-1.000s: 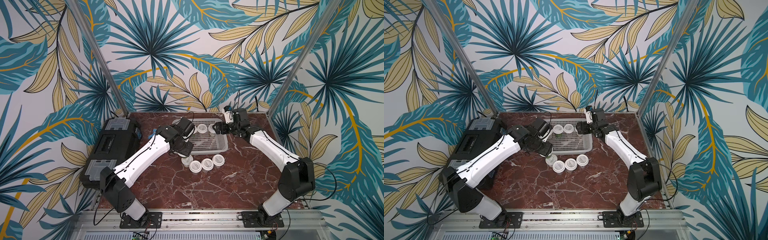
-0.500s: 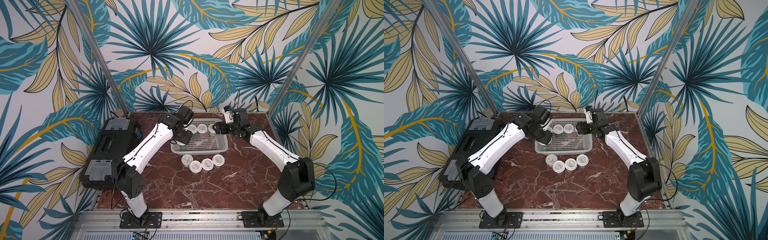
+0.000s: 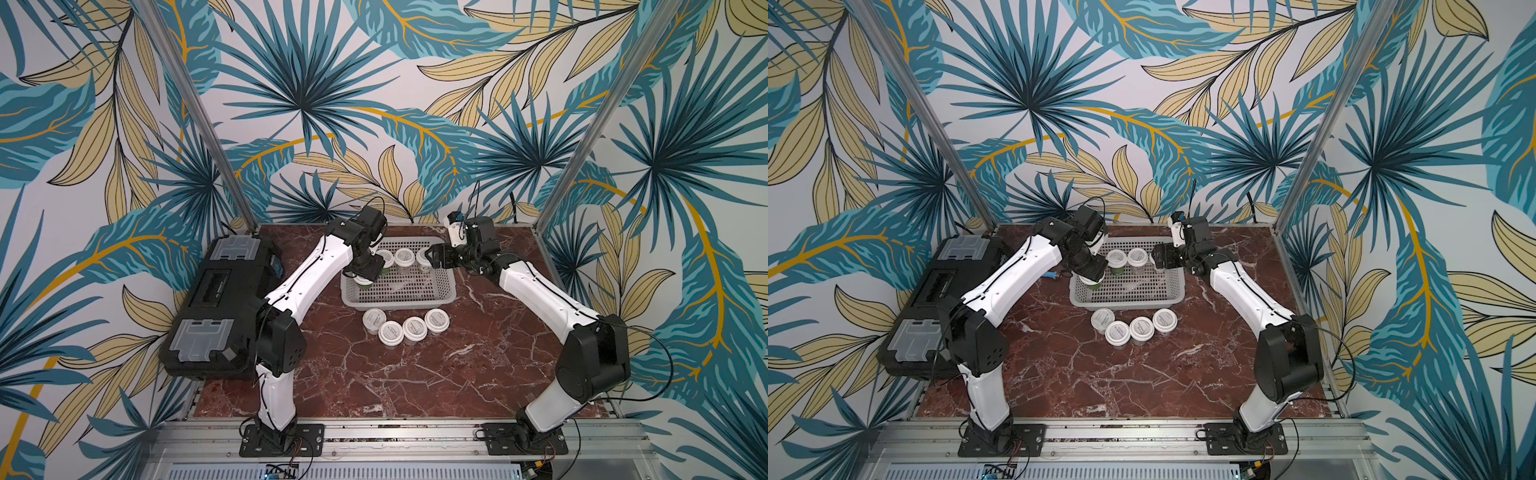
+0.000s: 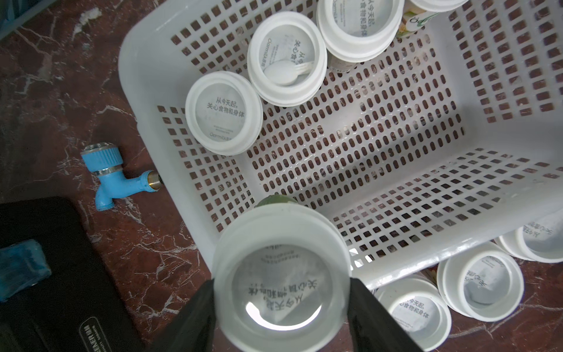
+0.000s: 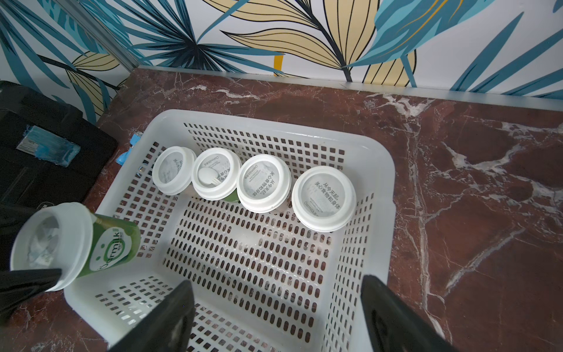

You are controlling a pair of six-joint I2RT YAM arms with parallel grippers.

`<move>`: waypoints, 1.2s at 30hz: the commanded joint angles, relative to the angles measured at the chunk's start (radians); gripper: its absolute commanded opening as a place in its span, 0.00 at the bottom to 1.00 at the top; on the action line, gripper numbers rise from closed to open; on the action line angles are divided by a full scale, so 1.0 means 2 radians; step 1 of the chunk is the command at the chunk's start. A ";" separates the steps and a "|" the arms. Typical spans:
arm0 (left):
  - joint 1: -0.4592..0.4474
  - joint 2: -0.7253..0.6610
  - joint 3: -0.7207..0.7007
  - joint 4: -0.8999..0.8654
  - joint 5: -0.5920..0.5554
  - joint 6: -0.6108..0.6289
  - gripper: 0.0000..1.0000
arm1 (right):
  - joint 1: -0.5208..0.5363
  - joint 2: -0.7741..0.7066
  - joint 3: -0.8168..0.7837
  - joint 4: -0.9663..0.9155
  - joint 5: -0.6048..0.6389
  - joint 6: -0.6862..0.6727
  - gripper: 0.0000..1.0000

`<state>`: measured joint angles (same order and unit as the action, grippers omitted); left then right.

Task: Put the yogurt in the basket
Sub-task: Place the yogurt in the basket.

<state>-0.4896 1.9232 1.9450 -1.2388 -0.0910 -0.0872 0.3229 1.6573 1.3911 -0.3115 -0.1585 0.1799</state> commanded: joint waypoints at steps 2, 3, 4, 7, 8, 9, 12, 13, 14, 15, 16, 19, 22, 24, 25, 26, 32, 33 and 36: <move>0.015 0.002 -0.001 0.033 0.021 0.014 0.67 | -0.002 0.003 -0.002 0.005 -0.005 0.003 0.89; 0.017 0.004 -0.005 0.040 0.023 0.013 0.67 | -0.002 0.003 -0.003 0.005 -0.005 0.003 0.89; 0.020 0.005 -0.010 0.046 0.025 0.013 0.67 | -0.002 0.004 -0.002 0.005 -0.005 0.003 0.89; 0.022 0.006 -0.027 0.063 0.030 0.012 0.66 | -0.002 0.005 -0.002 0.004 -0.006 0.002 0.89; 0.021 0.007 -0.032 0.068 0.032 0.013 0.67 | -0.002 0.005 -0.003 0.004 -0.006 0.003 0.89; 0.022 0.009 -0.036 0.070 0.033 0.013 0.66 | -0.002 0.005 -0.002 0.005 -0.005 0.002 0.89; 0.021 0.012 -0.048 0.079 0.033 0.013 0.67 | -0.002 0.006 -0.002 0.004 -0.006 0.002 0.89; 0.021 0.012 -0.054 0.085 0.033 0.013 0.66 | -0.002 0.006 -0.002 0.004 -0.006 0.002 0.89; 0.021 0.013 -0.058 0.087 0.034 0.013 0.66 | -0.002 0.006 -0.003 0.005 -0.006 0.002 0.89; 0.021 0.014 -0.063 0.091 0.034 0.013 0.66 | -0.002 0.006 -0.002 0.004 -0.006 0.002 0.89; 0.022 0.014 -0.067 0.094 0.033 0.013 0.66 | -0.002 0.006 -0.003 0.004 -0.006 0.003 0.89; 0.022 0.016 -0.077 0.105 0.037 0.011 0.66 | -0.002 0.006 -0.002 0.004 -0.006 0.002 0.89; 0.022 0.018 -0.089 0.116 0.033 0.009 0.66 | -0.002 0.005 -0.002 0.004 -0.006 0.002 0.89; 0.022 0.021 -0.096 0.125 0.032 0.009 0.66 | -0.002 0.005 -0.002 0.004 -0.006 0.003 0.89; 0.022 0.022 -0.099 0.128 0.030 0.009 0.66 | -0.001 0.005 -0.003 0.004 -0.007 0.003 0.89; 0.022 0.024 -0.102 0.132 0.029 0.009 0.66 | -0.002 0.005 -0.002 0.003 -0.007 0.002 0.89; 0.022 0.034 -0.112 0.150 0.027 0.007 0.66 | -0.002 0.006 -0.001 0.004 -0.007 0.002 0.89; 0.022 0.035 -0.113 0.152 0.028 0.007 0.66 | -0.002 0.006 -0.002 0.003 -0.007 0.002 0.89; 0.022 0.038 -0.112 0.153 0.029 0.007 0.66 | -0.002 0.005 -0.002 0.004 -0.006 0.003 0.89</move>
<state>-0.4488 1.9854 1.7470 -0.9627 -0.0330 -0.0750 0.3222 1.6573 1.3911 -0.3115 -0.1589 0.1799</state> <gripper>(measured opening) 0.665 0.887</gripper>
